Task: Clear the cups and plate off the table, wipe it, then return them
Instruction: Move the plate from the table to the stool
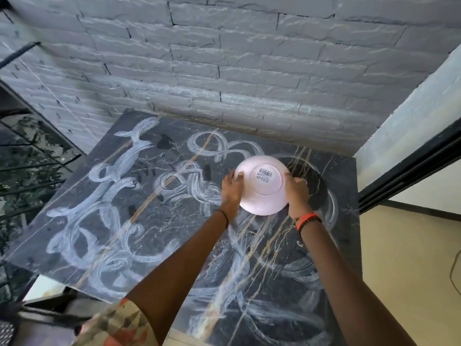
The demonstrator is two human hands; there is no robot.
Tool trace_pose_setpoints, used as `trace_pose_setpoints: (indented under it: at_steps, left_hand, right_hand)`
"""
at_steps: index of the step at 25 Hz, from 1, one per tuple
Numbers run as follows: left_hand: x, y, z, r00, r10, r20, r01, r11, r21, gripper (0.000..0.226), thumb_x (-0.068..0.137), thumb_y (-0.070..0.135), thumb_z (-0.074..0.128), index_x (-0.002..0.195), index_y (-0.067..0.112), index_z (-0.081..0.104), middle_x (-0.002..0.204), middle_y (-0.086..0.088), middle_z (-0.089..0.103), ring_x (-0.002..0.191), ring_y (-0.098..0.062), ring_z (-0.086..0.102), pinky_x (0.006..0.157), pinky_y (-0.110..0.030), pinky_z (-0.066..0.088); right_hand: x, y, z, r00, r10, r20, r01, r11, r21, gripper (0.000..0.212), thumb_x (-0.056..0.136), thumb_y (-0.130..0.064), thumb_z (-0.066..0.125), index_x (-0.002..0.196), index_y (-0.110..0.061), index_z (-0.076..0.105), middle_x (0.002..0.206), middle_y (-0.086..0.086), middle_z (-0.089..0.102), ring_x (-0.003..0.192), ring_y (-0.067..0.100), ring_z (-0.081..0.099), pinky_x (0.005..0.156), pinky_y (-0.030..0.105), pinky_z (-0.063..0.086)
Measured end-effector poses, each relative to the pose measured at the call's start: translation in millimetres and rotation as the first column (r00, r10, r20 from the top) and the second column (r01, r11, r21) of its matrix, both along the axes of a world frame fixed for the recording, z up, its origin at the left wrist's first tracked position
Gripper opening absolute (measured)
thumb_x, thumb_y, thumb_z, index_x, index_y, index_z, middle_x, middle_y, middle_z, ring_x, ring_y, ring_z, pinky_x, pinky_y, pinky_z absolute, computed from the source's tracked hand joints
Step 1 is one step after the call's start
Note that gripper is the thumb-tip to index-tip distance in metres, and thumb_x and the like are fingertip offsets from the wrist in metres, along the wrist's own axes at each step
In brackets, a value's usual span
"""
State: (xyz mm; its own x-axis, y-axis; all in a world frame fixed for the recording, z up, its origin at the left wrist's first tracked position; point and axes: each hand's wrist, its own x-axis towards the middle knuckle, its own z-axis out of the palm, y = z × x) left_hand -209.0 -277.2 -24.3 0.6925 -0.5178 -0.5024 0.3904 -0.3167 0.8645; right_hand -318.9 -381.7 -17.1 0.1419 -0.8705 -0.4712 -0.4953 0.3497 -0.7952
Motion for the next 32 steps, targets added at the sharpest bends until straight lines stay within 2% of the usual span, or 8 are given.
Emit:
trace_pose_setpoints:
  at_steps: [6, 10, 14, 18, 22, 24, 26, 32]
  left_hand:
    - [44, 115, 15, 0.979, 0.205, -0.007, -0.205, 0.977, -0.048, 0.045, 0.100, 0.021, 0.049, 0.142, 0.003, 0.045, 0.144, -0.016, 0.047, 0.130, -0.032, 0.047, 0.111, -0.043, 0.039]
    - [72, 210, 22, 0.942, 0.333, 0.038, -0.332, 0.943, -0.026, 0.034, 0.099, 0.018, 0.052, 0.125, -0.003, 0.059, 0.123, -0.019, 0.062, 0.103, -0.025, 0.056, 0.085, -0.032, 0.049]
    - [91, 313, 24, 0.903, 0.431, 0.004, -0.430, 0.902, -0.024, 0.034, 0.099, 0.011, 0.049, 0.122, -0.013, 0.056, 0.110, -0.023, 0.062, 0.096, -0.031, 0.058, 0.085, -0.030, 0.050]
    - [95, 410, 32, 0.827, 0.558, -0.073, -0.561, 0.827, -0.030, 0.016, 0.098, 0.003, 0.042, 0.094, 0.007, 0.057, 0.075, -0.004, 0.052, 0.063, -0.016, 0.042, 0.043, -0.016, 0.039]
    - [99, 496, 29, 0.704, 0.703, -0.102, -0.709, 0.704, -0.036, 0.031, 0.098, 0.004, 0.037, 0.071, 0.014, 0.051, 0.068, -0.004, 0.045, 0.063, -0.017, 0.040, 0.052, -0.025, 0.033]
    - [98, 529, 26, 0.608, 0.779, -0.155, -0.792, 0.609, -0.046, 0.020, 0.101, 0.022, 0.041, 0.098, 0.008, 0.054, 0.092, -0.011, 0.053, 0.086, -0.023, 0.053, 0.075, -0.040, 0.051]
    - [95, 563, 17, 0.523, 0.826, -0.207, -0.845, 0.534, -0.004, 0.038, 0.100, 0.038, 0.044, 0.123, 0.008, 0.041, 0.121, -0.012, 0.053, 0.112, -0.031, 0.054, 0.099, -0.053, 0.047]
    - [91, 621, -11, 0.374, 0.885, -0.277, -0.925, 0.377, -0.048, 0.034, 0.096, 0.036, 0.045, 0.118, 0.012, 0.054, 0.125, -0.016, 0.059, 0.119, -0.040, 0.055, 0.103, -0.059, 0.043]
  right_hand:
    - [66, 90, 16, 0.977, 0.211, -0.032, -0.212, 0.976, -0.050, 0.056, 0.095, -0.043, 0.047, 0.114, 0.008, 0.062, 0.117, 0.025, 0.063, 0.108, 0.037, 0.059, 0.092, 0.044, 0.048]
    - [109, 172, 20, 0.953, 0.301, 0.028, -0.300, 0.953, -0.031, 0.054, 0.092, -0.041, 0.054, 0.108, 0.009, 0.063, 0.113, 0.026, 0.064, 0.104, 0.037, 0.060, 0.090, 0.046, 0.050]
    - [148, 262, 20, 0.907, 0.418, 0.058, -0.417, 0.908, -0.032, 0.044, 0.091, -0.042, 0.055, 0.082, 0.000, 0.065, 0.095, 0.021, 0.065, 0.088, 0.029, 0.059, 0.078, 0.040, 0.048]
    - [176, 360, 15, 0.861, 0.506, 0.048, -0.503, 0.862, -0.071, 0.043, 0.091, -0.036, 0.053, 0.091, 0.005, 0.068, 0.104, 0.031, 0.066, 0.096, 0.038, 0.063, 0.084, 0.048, 0.050]
    - [195, 456, 10, 0.864, 0.496, 0.081, -0.490, 0.868, -0.082, 0.041, 0.091, -0.029, 0.054, 0.103, 0.008, 0.065, 0.108, 0.030, 0.065, 0.102, 0.041, 0.061, 0.086, 0.046, 0.050]
    - [202, 496, 7, 0.873, 0.470, 0.130, -0.466, 0.883, -0.058, 0.035, 0.092, -0.027, 0.054, 0.101, 0.006, 0.064, 0.110, 0.028, 0.065, 0.103, 0.039, 0.060, 0.087, 0.044, 0.049]
    - [206, 537, 2, 0.873, 0.466, 0.143, -0.462, 0.885, -0.067, 0.032, 0.093, -0.027, 0.054, 0.094, 0.003, 0.062, 0.107, 0.026, 0.065, 0.101, 0.038, 0.060, 0.086, 0.041, 0.048]
    - [206, 603, -17, 0.873, 0.432, 0.227, -0.452, 0.891, 0.040, 0.028, 0.090, -0.024, 0.053, 0.097, 0.002, 0.060, 0.090, 0.016, 0.061, 0.089, 0.037, 0.054, 0.076, 0.038, 0.050]
